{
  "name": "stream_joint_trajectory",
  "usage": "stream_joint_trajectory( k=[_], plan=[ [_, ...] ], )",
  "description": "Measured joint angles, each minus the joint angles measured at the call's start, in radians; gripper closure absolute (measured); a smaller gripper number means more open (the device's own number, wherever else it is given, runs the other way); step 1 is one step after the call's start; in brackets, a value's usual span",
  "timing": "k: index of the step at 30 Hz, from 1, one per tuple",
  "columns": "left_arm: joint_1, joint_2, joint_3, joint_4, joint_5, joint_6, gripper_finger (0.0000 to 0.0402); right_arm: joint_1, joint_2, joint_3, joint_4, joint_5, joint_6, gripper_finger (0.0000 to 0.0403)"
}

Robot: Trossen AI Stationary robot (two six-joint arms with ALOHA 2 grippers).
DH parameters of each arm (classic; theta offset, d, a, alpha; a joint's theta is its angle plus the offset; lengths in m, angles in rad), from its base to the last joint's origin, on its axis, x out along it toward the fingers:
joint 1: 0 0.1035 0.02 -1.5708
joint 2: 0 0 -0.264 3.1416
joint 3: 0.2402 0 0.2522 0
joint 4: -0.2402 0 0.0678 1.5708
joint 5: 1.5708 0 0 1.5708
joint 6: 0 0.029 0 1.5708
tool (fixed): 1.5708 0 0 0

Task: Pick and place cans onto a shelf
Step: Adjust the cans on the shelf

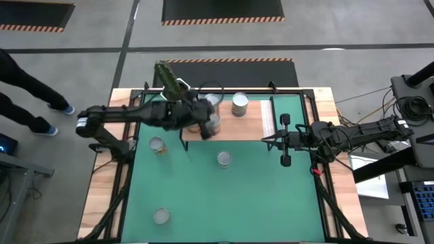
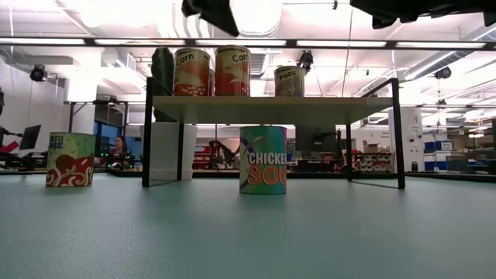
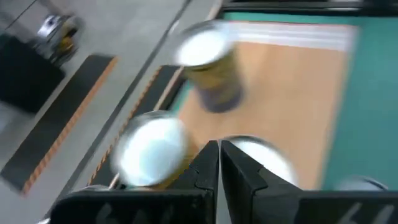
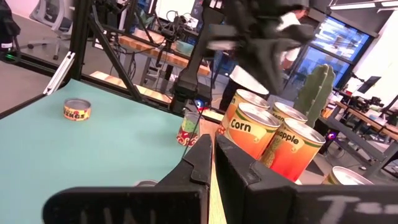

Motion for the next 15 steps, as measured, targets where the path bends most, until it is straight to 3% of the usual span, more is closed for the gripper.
stream_joint_trajectory(
  k=[6, 15],
  plan=[
    [-0.114, 0.040, 0.000, 0.030, 0.021, 0.046, 0.0402, 0.000, 0.000, 0.000, 0.000, 0.000, 0.000, 0.0394],
    [-0.122, 0.109, 0.000, 0.035, -0.006, 0.046, 0.0402, 0.000, 0.000, 0.000, 0.000, 0.000, 0.003, 0.0394]
  ],
)
